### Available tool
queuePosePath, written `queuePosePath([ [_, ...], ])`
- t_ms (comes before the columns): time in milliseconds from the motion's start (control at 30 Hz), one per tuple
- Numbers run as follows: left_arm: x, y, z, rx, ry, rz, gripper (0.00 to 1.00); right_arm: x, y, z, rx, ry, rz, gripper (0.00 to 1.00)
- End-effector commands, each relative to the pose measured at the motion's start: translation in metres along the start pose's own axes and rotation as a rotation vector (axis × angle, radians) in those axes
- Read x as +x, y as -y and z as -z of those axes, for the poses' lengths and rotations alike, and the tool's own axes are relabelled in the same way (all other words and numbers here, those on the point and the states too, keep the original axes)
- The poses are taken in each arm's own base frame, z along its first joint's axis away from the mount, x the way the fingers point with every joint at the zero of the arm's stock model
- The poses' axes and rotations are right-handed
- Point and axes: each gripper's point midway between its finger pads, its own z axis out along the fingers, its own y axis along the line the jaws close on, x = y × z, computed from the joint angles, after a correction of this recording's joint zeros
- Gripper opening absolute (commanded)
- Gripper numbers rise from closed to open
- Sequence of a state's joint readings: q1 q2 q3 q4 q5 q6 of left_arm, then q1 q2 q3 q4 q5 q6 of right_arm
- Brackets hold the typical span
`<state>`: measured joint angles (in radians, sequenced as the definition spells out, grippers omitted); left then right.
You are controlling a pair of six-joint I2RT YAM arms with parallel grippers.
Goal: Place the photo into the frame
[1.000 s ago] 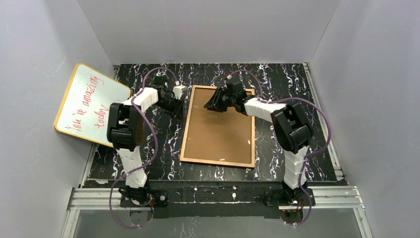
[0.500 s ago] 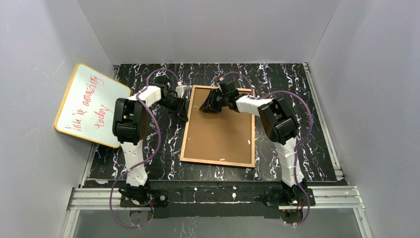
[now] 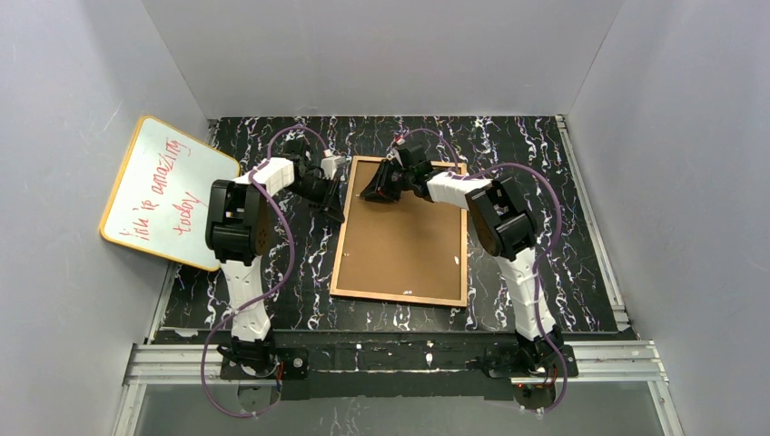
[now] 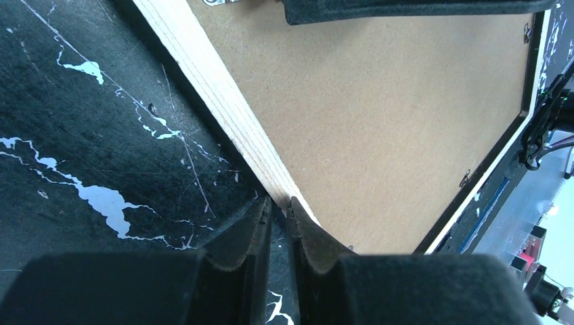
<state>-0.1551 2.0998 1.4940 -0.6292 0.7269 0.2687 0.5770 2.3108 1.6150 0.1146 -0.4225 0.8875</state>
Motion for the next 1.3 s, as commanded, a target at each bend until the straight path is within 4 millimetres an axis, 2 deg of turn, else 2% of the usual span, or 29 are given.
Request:
queuePosePath([
  [0, 0.015, -0.003, -0.002, -0.024, -0.037, -0.014, 0.10, 0.001, 0.005, -0.013, 0.004, -0.004, 0.006, 0.33],
  [333, 0.017, -0.001, 0.000, -0.027, -0.034, -0.025, 0.08, 0.004, -0.004, -0.024, -0.018, -0.022, 0.005, 0.29],
  [633, 0.016, -0.001, 0.000, -0.029, -0.031, -0.027, 0.08, 0.023, -0.013, -0.027, -0.033, -0.049, 0.003, 0.28],
  [867, 0.019, -0.001, 0.001, -0.037, -0.035, -0.034, 0.08, 0.017, -0.013, -0.029, -0.024, -0.041, 0.013, 0.28],
  [967, 0.018, -0.001, 0.003, -0.041, -0.032, -0.038, 0.07, 0.007, -0.024, -0.017, -0.050, -0.028, 0.026, 0.28],
  [1067, 0.017, 0.001, 0.005, -0.042, -0.028, -0.043, 0.07, -0.010, -0.041, 0.008, -0.067, 0.021, 0.066, 0.28],
  [1167, 0.018, 0.001, 0.006, -0.045, -0.029, -0.045, 0.07, -0.024, -0.043, 0.026, -0.066, 0.063, 0.080, 0.31],
  [1267, 0.021, -0.001, 0.006, -0.057, -0.036, -0.053, 0.05, -0.032, -0.036, 0.030, -0.052, 0.078, 0.076, 0.37],
])
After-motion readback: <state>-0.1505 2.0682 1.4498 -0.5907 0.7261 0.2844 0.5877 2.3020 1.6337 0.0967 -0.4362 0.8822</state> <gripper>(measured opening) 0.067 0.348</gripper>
